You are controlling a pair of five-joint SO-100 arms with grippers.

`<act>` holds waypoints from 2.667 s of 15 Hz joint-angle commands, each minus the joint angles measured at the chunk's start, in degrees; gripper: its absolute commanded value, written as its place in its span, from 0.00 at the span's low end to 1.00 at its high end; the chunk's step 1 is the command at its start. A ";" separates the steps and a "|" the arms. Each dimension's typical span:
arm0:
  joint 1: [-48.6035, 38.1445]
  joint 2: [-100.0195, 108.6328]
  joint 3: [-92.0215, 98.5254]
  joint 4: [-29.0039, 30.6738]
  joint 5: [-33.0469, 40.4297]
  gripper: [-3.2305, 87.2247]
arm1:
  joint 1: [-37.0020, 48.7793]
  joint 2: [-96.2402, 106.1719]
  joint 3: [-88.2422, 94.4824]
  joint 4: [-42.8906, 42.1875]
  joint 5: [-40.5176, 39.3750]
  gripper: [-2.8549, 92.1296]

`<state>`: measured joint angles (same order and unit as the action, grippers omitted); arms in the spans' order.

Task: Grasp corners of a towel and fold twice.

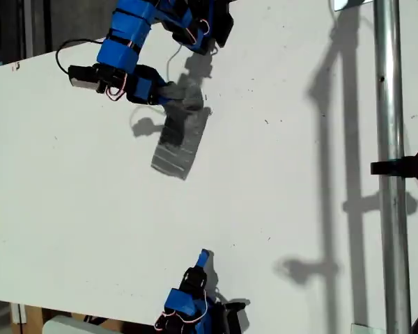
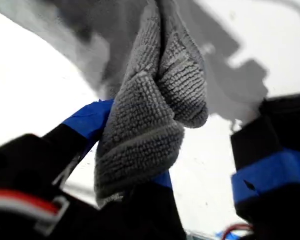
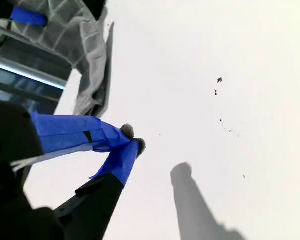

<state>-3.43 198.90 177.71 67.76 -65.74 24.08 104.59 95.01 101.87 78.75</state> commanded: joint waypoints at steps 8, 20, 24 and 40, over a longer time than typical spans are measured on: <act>-1.49 0.44 0.70 0.09 0.00 0.01 | -1.67 -27.86 -18.63 -34.37 -7.56 0.12; -3.96 0.44 0.97 5.71 -22.94 0.01 | -2.55 -3.78 5.80 -22.24 -9.05 0.14; -4.48 0.44 0.97 6.15 -13.97 0.01 | -15.21 23.99 51.50 -37.97 8.79 0.12; -4.22 0.35 0.97 6.15 11.25 0.01 | -23.99 83.67 70.84 -18.28 6.42 0.10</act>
